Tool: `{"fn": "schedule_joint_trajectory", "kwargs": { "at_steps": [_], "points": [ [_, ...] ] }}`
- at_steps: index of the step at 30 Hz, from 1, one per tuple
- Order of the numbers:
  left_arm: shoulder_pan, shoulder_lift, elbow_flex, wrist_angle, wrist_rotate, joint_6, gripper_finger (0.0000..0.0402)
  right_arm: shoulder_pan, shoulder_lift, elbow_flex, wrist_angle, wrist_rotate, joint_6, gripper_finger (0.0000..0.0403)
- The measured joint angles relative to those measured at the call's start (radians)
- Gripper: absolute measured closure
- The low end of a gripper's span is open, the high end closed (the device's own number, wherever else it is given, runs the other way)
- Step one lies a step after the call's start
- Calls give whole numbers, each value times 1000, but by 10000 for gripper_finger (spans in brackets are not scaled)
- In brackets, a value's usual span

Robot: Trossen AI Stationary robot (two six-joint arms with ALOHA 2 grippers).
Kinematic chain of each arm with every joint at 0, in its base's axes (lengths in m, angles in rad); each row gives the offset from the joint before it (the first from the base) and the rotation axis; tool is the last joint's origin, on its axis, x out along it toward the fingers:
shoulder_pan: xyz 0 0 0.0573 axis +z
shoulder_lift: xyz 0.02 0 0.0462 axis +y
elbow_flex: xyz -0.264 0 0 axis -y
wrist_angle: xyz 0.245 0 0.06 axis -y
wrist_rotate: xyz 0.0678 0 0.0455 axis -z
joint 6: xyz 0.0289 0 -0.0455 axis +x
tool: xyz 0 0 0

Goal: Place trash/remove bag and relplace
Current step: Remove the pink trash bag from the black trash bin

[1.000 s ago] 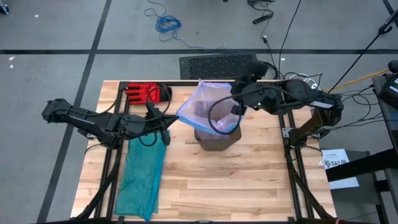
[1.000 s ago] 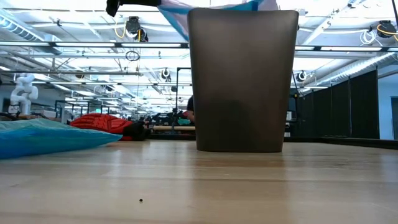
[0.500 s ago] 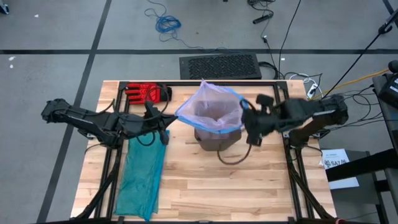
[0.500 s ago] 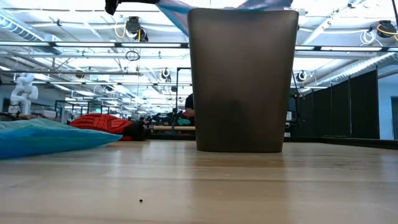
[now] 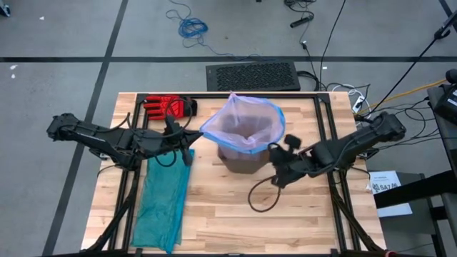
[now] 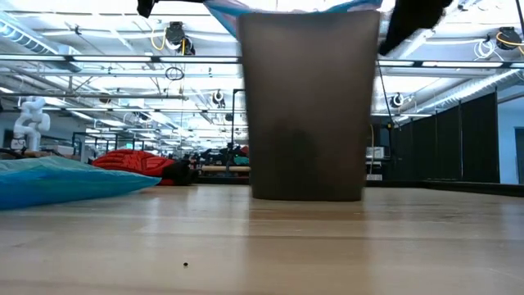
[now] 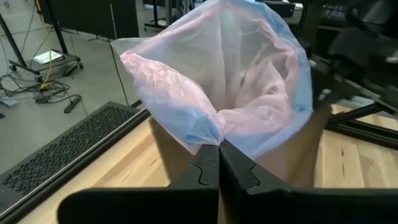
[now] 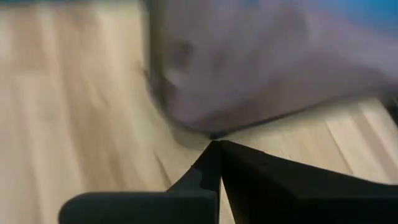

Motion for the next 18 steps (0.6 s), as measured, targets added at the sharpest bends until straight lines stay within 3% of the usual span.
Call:
{"fn": "schedule_joint_trajectory", "kwargs": {
  "at_steps": [7, 11, 18],
  "points": [
    [0, -41, 0, 0, 0, 7, 402, -62, 71, -6, 272, -16, -176, 403],
    [0, -72, 0, -1, 0, 22, 402, -83, 119, -6, 415, -98, -273, 403],
    [0, -96, 0, 0, 14, 23, 402, 4, 119, 78, 402, -117, -377, 396]
  ]
}}
